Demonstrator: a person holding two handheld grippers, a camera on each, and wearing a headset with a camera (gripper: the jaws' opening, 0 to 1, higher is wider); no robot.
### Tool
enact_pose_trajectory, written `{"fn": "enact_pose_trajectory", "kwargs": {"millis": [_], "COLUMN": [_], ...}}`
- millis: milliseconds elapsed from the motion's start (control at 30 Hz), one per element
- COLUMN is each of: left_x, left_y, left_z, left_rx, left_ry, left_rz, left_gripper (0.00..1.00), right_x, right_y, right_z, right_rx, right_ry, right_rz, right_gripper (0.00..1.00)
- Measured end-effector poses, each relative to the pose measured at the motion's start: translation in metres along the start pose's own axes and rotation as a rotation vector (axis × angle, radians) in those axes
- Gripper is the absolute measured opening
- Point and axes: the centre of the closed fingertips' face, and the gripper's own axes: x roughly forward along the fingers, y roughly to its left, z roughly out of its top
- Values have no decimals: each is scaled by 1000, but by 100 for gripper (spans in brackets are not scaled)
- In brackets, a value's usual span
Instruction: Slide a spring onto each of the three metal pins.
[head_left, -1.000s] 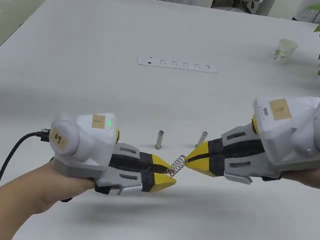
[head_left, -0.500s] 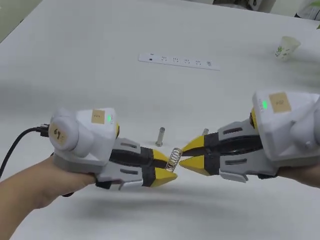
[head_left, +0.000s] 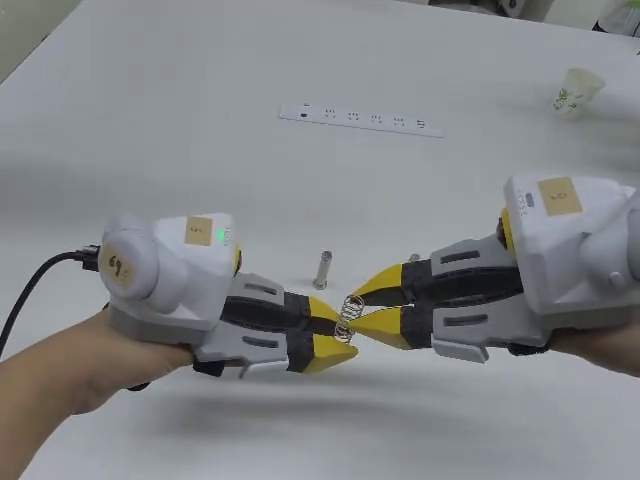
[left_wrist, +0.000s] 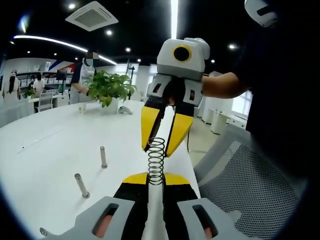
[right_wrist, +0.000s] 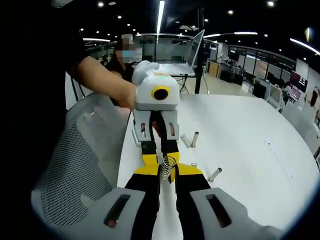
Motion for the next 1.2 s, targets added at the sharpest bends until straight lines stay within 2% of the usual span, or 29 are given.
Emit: {"fn": "enact_pose_trajectory", "kwargs": {"millis": [333, 567, 767, 933, 1033, 1200], "left_x": [-1, -5, -7, -13, -15, -22], "left_y": [-1, 1, 4, 9, 11, 13], "left_z": [1, 8, 9, 13, 13, 7], "left_rx": [-6, -57, -96, -116, -118, -126], "left_ry": [-5, -46, -50, -68, -68, -46], "left_rz": [-4, 0, 11, 33, 48, 72], "left_gripper": [1, 2, 3, 9, 11, 15], "right_x": [1, 0, 0, 0, 0, -1], "right_y": [1, 1, 2, 0, -1, -2], "right_z": [3, 12, 15, 14, 15, 14], "right_rx": [59, 17, -4, -15, -8, -17], "right_ry": [-39, -73, -83, -78, -83, -77], "right_rz": [3, -5, -4, -10, -16, -23], "right_gripper": [9, 8, 8, 8, 8, 8]}}
